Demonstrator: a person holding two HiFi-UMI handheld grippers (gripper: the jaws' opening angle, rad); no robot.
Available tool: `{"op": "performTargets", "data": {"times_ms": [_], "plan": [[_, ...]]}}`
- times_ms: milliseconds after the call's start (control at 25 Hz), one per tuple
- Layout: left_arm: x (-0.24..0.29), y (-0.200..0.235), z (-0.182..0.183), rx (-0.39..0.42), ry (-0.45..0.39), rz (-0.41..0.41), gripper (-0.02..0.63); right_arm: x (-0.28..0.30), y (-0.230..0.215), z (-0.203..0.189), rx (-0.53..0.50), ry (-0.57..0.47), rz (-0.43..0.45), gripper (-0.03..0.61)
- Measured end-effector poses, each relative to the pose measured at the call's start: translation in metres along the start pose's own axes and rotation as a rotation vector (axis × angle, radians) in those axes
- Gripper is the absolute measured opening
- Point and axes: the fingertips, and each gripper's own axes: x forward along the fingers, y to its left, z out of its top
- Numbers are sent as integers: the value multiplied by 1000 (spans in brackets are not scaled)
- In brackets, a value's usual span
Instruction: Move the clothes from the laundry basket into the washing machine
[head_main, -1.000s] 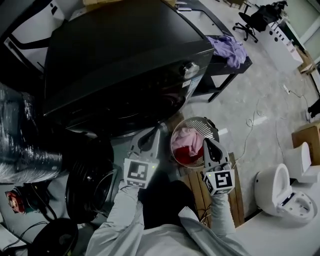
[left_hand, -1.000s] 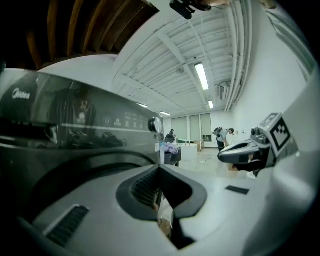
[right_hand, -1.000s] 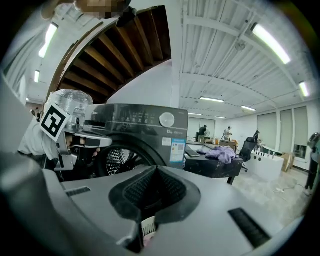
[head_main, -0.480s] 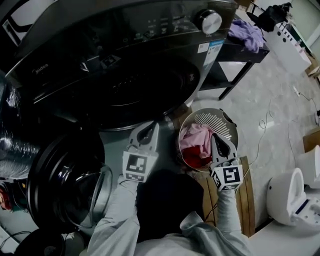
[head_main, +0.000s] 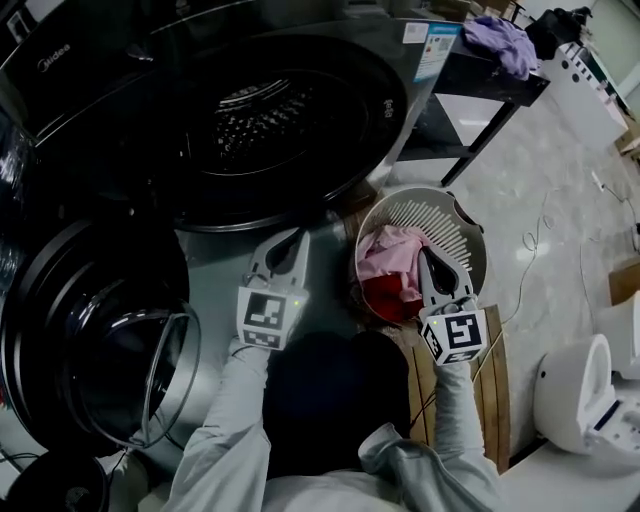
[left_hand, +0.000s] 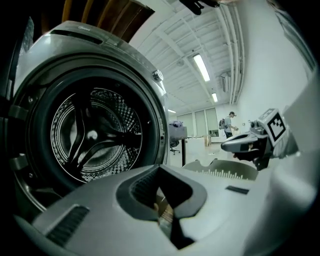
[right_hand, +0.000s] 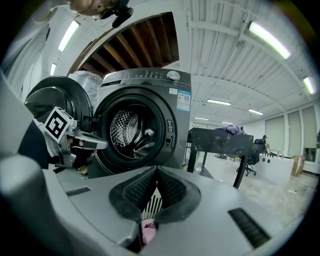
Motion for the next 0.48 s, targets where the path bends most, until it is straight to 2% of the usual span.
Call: {"op": "performTargets", "data": {"times_ms": [240,480], "plan": [[9,0,-14,-14,13,-2,20,9,-9,-14,-24,27,19,18],[16,-10,-27,-17,21,-25,20,18,-11,-38,-53,97,81,18]]}}
